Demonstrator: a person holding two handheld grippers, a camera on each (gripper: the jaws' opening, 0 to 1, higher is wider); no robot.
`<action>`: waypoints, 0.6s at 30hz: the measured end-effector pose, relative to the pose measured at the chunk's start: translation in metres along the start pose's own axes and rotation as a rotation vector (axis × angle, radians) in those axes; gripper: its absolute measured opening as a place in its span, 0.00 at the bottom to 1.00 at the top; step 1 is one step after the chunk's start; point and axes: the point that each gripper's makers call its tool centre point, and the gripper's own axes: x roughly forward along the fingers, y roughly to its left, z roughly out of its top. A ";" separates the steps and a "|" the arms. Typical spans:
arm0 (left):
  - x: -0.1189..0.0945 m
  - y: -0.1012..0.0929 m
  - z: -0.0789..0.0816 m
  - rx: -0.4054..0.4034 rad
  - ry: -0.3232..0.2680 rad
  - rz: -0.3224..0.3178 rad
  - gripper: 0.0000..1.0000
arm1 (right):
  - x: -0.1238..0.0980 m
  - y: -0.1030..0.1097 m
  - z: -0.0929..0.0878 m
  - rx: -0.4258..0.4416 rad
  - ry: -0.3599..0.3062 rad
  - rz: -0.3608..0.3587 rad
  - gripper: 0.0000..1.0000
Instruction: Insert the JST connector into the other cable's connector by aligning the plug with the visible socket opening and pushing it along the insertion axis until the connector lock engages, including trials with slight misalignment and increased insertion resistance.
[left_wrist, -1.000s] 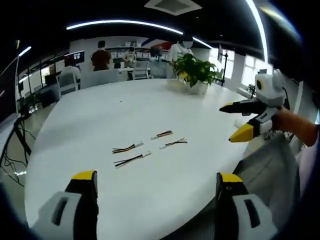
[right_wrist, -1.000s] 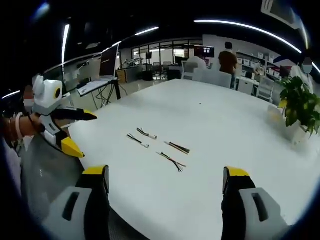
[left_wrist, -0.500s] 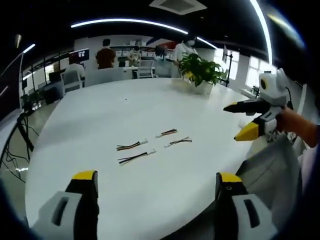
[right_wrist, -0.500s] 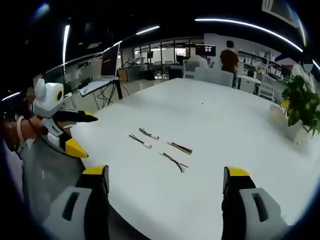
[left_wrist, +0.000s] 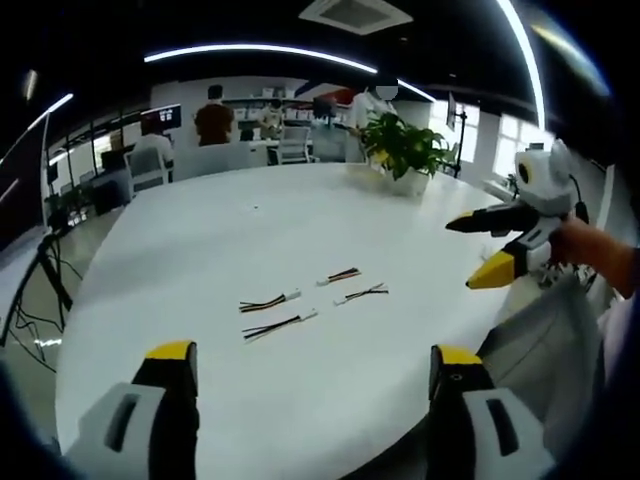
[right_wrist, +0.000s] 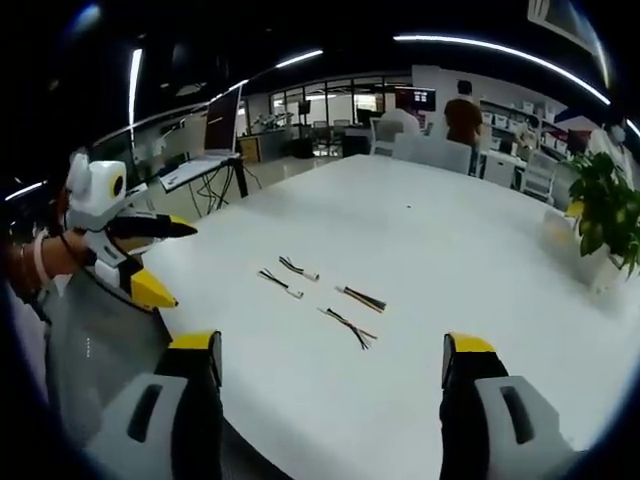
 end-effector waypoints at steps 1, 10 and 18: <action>0.000 0.000 0.000 0.001 0.000 0.001 0.94 | 0.000 0.000 0.001 -0.005 -0.001 0.000 0.89; 0.000 0.002 0.005 0.013 -0.008 0.000 0.94 | -0.002 -0.011 0.007 -0.034 0.004 -0.014 0.85; 0.002 0.009 0.006 0.010 0.001 0.010 0.93 | 0.002 -0.015 0.013 -0.033 -0.008 -0.017 0.84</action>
